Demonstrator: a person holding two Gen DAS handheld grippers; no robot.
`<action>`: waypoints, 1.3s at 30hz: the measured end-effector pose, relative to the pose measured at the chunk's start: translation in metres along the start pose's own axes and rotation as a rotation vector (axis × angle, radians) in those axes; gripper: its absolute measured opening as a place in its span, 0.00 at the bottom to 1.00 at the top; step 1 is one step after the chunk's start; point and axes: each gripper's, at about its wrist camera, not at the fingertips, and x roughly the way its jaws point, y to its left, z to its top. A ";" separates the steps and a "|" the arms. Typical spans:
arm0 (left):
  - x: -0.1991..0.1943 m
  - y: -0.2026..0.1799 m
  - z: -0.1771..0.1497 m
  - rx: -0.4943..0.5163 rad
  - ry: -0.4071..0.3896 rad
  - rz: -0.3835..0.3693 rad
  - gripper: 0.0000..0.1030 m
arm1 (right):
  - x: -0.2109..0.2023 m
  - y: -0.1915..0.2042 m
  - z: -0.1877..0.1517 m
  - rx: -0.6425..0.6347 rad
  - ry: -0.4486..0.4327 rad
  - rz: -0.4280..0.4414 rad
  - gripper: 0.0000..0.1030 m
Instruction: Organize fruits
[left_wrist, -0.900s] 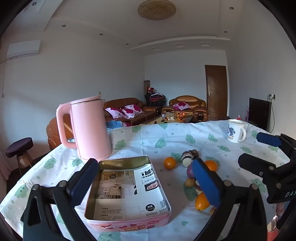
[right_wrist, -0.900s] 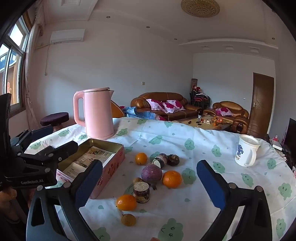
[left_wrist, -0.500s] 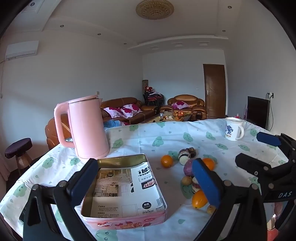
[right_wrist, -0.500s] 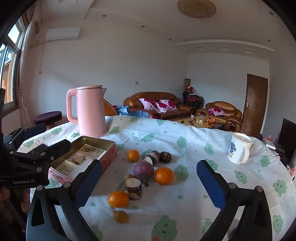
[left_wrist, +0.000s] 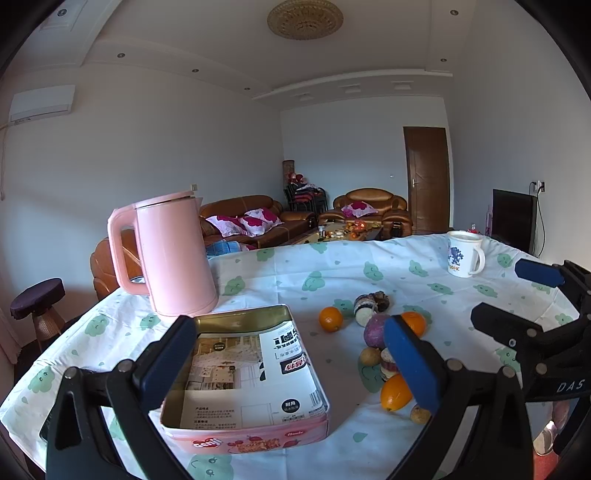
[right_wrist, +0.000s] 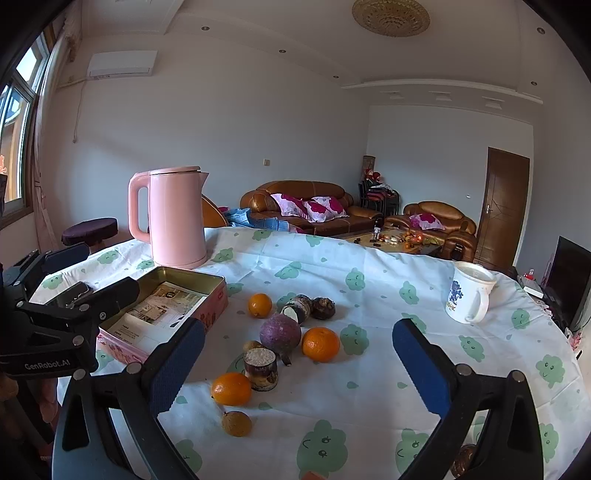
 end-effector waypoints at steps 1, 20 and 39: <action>-0.001 0.000 0.000 0.001 0.000 0.000 1.00 | 0.000 0.000 0.000 0.003 -0.003 -0.001 0.99; -0.002 -0.001 -0.002 -0.001 -0.002 0.003 1.00 | -0.003 0.001 0.001 0.011 -0.015 0.001 0.99; -0.002 -0.001 -0.003 0.001 0.000 0.001 1.00 | 0.000 0.005 -0.005 0.007 0.000 0.016 0.99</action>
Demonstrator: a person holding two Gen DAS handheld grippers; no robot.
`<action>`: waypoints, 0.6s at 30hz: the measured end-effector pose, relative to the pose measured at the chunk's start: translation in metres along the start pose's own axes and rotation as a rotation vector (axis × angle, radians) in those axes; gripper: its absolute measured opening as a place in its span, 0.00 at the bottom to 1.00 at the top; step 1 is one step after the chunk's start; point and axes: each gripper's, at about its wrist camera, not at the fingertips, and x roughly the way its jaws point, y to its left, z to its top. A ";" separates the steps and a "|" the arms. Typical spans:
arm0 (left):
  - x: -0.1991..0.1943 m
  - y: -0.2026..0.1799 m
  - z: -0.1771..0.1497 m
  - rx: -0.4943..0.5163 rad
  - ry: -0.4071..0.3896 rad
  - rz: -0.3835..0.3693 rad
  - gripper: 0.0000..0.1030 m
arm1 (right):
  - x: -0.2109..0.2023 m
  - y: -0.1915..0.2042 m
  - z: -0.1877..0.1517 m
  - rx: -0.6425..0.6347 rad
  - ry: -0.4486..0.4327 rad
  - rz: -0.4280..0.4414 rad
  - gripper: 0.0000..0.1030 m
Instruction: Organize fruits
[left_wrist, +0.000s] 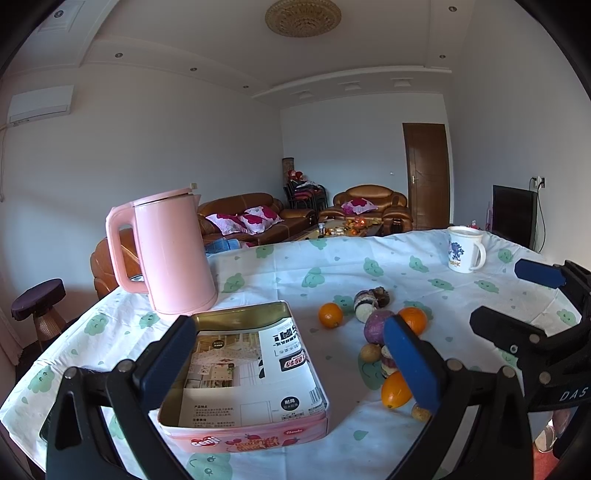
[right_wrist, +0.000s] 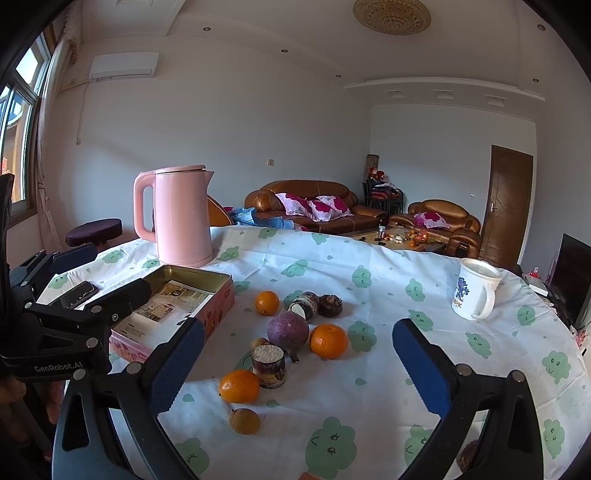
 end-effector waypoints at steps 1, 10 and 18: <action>-0.001 0.000 -0.001 0.000 0.000 0.000 1.00 | 0.000 0.000 0.000 0.000 0.000 0.000 0.99; 0.004 -0.003 -0.010 0.001 0.020 -0.028 1.00 | 0.002 -0.005 -0.009 0.003 0.014 -0.013 0.99; 0.015 -0.029 -0.024 0.055 0.080 -0.103 1.00 | 0.003 -0.030 -0.030 0.032 0.051 -0.050 0.99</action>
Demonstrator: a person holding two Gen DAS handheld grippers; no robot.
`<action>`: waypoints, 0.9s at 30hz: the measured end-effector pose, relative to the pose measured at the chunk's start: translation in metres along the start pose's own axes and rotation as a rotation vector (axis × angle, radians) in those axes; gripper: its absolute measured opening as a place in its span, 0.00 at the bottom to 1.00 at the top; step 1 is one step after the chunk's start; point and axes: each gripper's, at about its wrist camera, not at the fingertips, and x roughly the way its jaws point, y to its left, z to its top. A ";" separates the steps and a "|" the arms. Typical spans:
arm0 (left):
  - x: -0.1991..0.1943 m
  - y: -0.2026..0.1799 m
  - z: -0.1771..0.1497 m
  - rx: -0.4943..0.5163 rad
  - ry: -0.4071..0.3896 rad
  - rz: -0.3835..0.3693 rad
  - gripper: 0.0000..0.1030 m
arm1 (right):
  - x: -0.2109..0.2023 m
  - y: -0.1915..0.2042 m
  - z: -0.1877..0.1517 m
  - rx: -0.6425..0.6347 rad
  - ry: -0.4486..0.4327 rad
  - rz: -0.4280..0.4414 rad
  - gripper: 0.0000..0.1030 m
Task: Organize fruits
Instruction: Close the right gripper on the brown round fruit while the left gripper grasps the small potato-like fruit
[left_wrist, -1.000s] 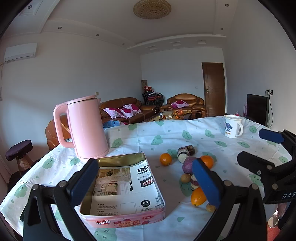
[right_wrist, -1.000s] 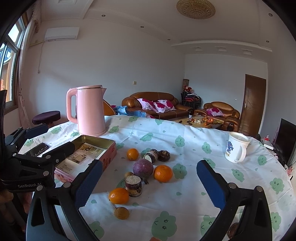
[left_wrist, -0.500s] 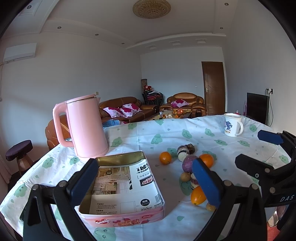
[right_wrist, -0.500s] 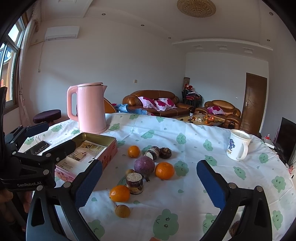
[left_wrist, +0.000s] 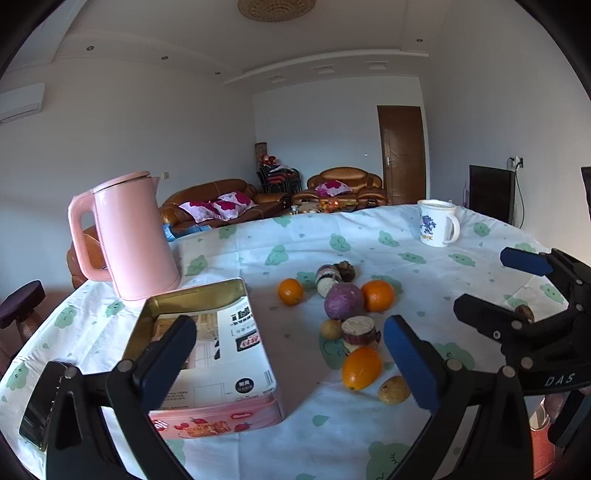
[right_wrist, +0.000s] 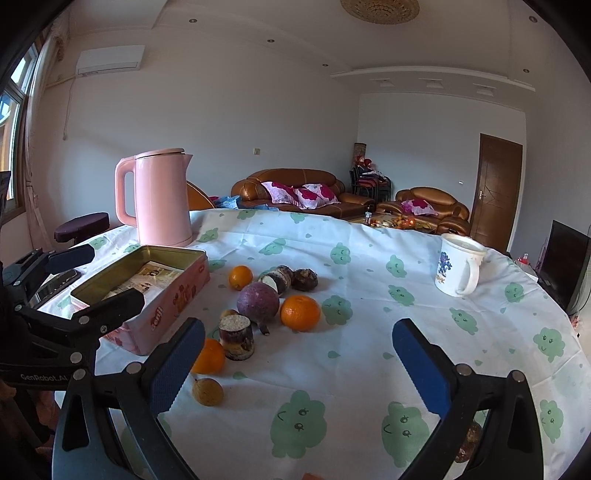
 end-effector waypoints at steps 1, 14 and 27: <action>0.001 -0.002 -0.001 0.005 0.006 -0.004 1.00 | 0.001 -0.004 -0.002 0.008 0.007 -0.005 0.99; 0.014 -0.048 -0.023 0.096 0.123 -0.157 0.82 | -0.006 -0.045 -0.029 0.048 0.050 -0.098 0.99; 0.031 -0.066 -0.037 0.119 0.232 -0.260 0.44 | -0.004 -0.094 -0.059 0.134 0.115 -0.174 0.95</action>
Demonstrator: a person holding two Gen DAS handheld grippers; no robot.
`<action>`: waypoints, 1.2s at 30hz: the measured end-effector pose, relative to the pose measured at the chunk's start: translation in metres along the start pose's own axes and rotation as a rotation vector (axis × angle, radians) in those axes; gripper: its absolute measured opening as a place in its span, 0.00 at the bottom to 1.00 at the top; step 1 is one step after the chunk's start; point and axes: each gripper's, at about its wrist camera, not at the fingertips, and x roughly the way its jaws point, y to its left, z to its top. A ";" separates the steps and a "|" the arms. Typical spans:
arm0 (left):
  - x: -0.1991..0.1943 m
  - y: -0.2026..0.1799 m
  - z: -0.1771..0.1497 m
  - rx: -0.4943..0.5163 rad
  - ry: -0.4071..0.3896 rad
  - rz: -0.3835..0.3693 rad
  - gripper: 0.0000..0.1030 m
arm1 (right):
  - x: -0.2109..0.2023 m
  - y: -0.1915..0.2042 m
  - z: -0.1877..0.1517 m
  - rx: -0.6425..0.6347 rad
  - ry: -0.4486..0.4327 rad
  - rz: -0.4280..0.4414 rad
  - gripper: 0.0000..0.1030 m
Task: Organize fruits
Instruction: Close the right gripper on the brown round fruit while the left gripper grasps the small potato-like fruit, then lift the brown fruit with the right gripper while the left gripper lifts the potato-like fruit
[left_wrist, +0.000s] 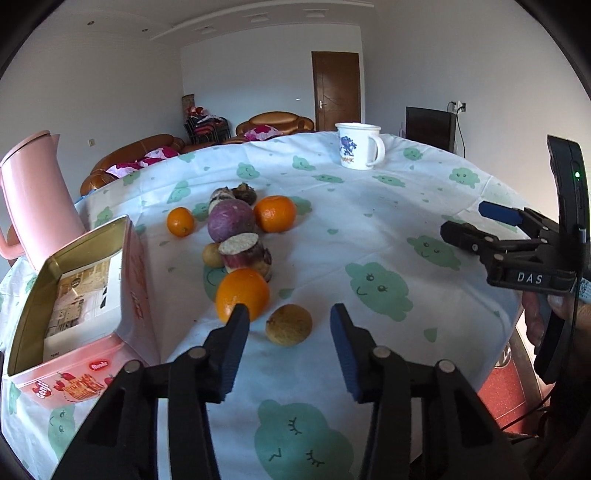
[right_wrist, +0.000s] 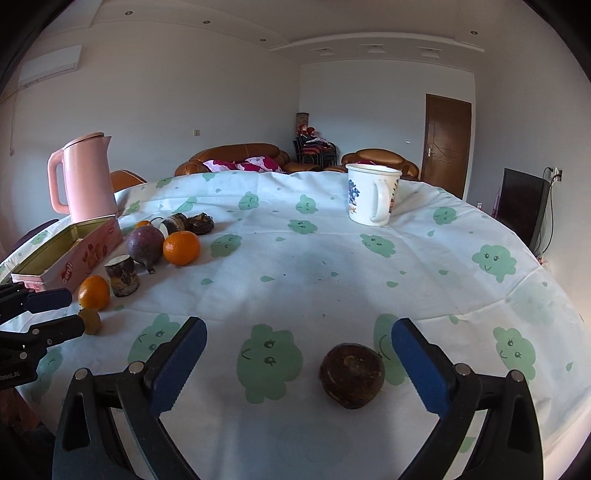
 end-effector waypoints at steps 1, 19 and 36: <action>0.001 -0.001 0.000 0.003 0.004 -0.006 0.44 | 0.001 -0.004 -0.002 0.011 0.006 0.001 0.92; 0.025 0.009 -0.003 -0.067 0.075 -0.077 0.41 | 0.019 -0.033 -0.017 0.109 0.094 0.047 0.62; 0.032 0.011 0.004 -0.096 0.079 -0.093 0.32 | 0.017 -0.019 -0.020 0.029 0.058 0.066 0.41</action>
